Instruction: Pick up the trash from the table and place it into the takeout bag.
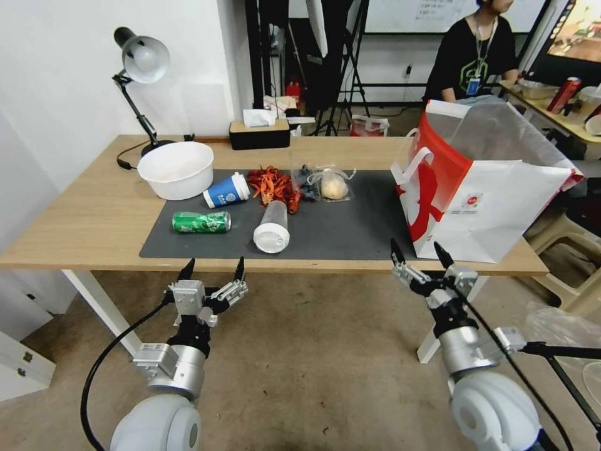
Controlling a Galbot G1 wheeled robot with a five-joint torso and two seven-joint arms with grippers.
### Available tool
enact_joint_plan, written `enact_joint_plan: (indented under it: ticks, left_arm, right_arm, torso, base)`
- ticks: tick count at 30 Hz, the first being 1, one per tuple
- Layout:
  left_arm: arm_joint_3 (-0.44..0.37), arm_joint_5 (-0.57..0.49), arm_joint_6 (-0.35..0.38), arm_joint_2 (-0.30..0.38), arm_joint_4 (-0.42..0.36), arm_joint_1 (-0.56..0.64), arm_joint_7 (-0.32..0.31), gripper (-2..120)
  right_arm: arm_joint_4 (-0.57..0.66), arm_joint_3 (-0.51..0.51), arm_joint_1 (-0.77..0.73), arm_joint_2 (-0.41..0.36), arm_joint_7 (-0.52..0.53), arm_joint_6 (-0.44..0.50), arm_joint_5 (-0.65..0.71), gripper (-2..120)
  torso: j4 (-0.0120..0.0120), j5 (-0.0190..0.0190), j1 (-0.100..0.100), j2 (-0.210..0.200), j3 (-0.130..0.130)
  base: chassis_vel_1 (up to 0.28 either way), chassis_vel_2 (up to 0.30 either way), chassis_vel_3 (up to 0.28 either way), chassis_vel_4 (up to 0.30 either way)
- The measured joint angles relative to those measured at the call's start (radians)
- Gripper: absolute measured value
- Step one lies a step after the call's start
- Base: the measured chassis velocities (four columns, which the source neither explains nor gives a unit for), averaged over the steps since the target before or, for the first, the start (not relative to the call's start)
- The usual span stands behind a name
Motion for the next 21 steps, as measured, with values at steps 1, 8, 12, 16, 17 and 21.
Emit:
enact_joint_plan:
  ticks: [1, 8, 12, 16, 17, 21]
  left_arm:
    - [0.0, -0.001, 0.0, 0.0, 0.0, 0.0, 0.0, 100]
    - [-0.008, -0.004, -0.004, 0.0, 0.003, 0.003, -0.001, 100]
    - [-0.01, -0.005, -0.006, 0.0, 0.004, 0.004, -0.002, 100]
    - [-0.013, -0.006, -0.011, 0.0, 0.006, 0.006, -0.002, 100]
    - [-0.014, -0.007, -0.012, 0.0, 0.007, 0.007, -0.002, 100]
    - [-0.016, -0.007, -0.013, 0.0, 0.009, 0.006, -0.002, 100]
  right_arm:
    - [-0.01, -0.004, -0.005, 0.003, 0.0, 0.009, -0.011, 100]
    - [-0.033, -0.012, -0.014, 0.013, 0.002, 0.027, -0.036, 100]
    - [-0.033, -0.015, -0.01, 0.013, 0.006, 0.027, -0.037, 100]
    - [-0.027, -0.025, -0.003, 0.016, 0.018, 0.02, -0.04, 100]
    - [-0.024, -0.028, -0.001, 0.016, 0.023, 0.016, -0.041, 100]
    - [-0.006, -0.044, 0.025, 0.014, 0.053, -0.01, -0.039, 100]
  torso:
    - [0.0, 0.0, 0.0, 0.0, 0.0]
    - [0.0, 0.0, 0.0, 0.0, 0.0]
    - [0.0001, -0.0001, 0.0, 0.0, 0.0]
    - [0.0001, 0.0, 0.0, 0.0, 0.0]
    - [0.0001, 0.0, 0.0, 0.0, 0.0]
    - [0.0, -0.0001, 0.0, 0.0, 0.0]
  base:
    - [0.0, 0.0, 0.0, 0.0]
    - [0.0, 0.0, 0.0, 0.0]
    - [0.0, 0.0, 0.0, 0.0]
    - [0.0, 0.0, 0.0, 0.0]
    - [0.0, 0.0, 0.0, 0.0]
    - [0.0, 0.0, 0.0, 0.0]
